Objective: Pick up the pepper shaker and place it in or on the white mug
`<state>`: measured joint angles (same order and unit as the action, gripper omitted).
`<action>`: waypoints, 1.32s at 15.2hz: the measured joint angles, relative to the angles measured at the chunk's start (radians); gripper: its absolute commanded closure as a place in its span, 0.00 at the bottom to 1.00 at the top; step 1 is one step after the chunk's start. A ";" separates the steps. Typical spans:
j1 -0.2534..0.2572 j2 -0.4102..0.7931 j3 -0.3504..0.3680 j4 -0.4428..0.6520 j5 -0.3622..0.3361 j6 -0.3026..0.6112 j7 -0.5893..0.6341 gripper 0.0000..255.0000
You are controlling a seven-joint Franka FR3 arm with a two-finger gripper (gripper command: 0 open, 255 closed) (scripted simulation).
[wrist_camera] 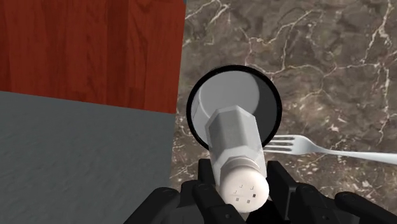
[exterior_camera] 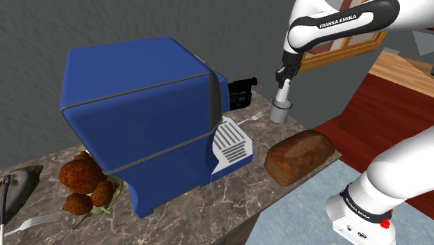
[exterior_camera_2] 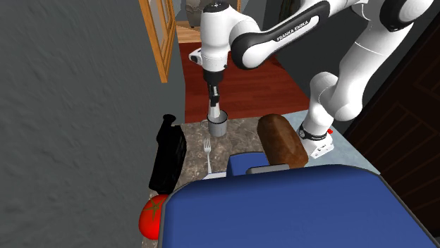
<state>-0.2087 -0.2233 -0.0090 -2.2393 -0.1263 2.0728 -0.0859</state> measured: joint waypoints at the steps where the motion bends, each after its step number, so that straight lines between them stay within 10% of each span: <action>1: -0.001 0.005 -0.001 -0.009 -0.001 0.014 0.000 1.00; 7: 0.000 0.009 0.000 -0.015 -0.002 0.028 0.004 1.00; 8: 0.000 0.009 0.000 -0.015 -0.002 0.028 0.004 0.00; 20: 0.006 -0.029 0.007 0.064 0.006 -0.092 -0.001 0.00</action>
<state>-0.2032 -0.2525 -0.0020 -2.1750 -0.1199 1.9805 -0.0865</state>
